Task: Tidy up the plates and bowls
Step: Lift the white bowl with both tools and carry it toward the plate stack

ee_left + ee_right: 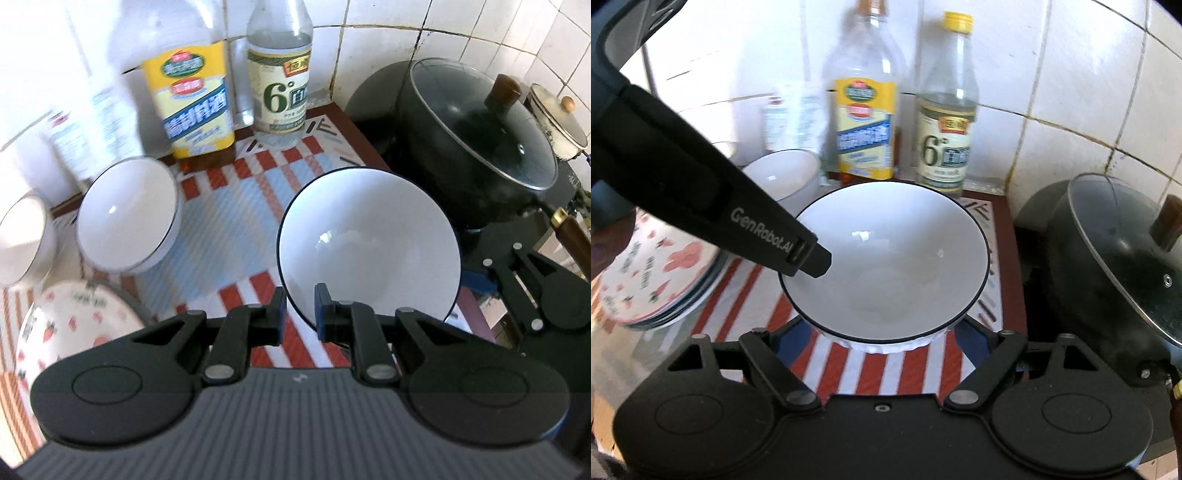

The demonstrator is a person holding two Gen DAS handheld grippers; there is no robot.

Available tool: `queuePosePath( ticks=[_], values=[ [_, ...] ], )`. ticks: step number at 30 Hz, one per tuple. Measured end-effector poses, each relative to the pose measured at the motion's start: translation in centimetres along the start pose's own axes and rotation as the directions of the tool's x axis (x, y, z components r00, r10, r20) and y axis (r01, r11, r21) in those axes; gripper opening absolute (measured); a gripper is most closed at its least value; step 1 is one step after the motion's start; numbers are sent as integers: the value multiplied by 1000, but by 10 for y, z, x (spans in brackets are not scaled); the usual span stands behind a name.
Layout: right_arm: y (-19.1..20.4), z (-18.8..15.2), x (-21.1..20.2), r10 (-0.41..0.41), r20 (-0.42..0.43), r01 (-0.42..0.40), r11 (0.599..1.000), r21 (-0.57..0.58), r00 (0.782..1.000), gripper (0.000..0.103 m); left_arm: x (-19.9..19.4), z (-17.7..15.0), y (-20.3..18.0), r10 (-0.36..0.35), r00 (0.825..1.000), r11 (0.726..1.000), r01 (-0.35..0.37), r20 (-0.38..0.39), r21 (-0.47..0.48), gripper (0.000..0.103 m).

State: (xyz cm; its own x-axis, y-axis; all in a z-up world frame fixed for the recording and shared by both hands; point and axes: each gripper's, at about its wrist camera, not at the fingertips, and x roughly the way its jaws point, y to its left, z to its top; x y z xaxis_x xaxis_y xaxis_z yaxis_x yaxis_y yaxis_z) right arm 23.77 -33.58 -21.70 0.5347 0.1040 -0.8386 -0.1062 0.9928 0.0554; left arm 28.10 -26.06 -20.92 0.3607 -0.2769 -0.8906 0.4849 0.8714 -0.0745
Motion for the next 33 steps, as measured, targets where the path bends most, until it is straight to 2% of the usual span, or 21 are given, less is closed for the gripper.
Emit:
queuePosePath(
  ticks=[8, 19, 25, 33],
  values=[
    [31, -10, -10, 58, -12, -59, 993, -103, 998, 88, -24, -36, 10, 53, 999, 998, -53, -5, -38, 14],
    [56, -14, 8, 132, -42, -137, 978, -160, 990, 88, -19, -60, 27, 94, 995, 990, -96, -30, -106, 14],
    [57, -18, 21, 117, -57, -125, 977, -170, 991, 87, 1, -62, 33, 70, 997, 988, -73, -28, -134, 14],
    [52, -27, 41, 119, -98, -134, 978, -162, 988, 87, 24, -63, 40, 31, 998, 978, -43, -64, -206, 14]
  ],
)
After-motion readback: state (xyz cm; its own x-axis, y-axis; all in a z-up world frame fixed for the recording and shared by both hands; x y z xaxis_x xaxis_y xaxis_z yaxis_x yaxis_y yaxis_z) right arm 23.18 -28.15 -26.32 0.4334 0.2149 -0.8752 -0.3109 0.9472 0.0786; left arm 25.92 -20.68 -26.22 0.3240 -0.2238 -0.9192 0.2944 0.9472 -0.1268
